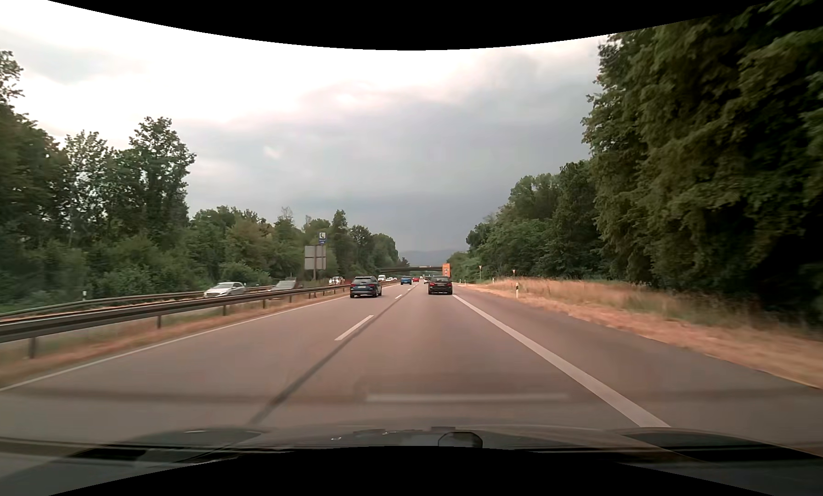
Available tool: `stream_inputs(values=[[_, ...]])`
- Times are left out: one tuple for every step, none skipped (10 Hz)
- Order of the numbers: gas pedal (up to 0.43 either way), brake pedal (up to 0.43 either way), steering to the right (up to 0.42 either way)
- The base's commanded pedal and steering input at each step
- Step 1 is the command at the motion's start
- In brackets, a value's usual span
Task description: Follow the waypoints while adhering to traffic rules and regulations
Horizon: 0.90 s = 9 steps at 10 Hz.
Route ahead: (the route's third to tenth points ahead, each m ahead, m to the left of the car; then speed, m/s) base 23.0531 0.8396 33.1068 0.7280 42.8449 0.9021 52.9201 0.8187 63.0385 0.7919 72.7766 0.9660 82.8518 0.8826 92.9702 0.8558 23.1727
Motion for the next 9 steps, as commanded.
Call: stream_inputs(values=[[0.15,0.0,-0.001],[0.15,0.0,-0.001],[0.15,0.0,-0.002],[0.15,0.0,-0.001],[0.15,0.0,-0.002],[0.15,0.0,-0.001],[0.15,0.0,-0.002],[0.15,0.0,-0.001],[0.15,0.0,-0.001]])
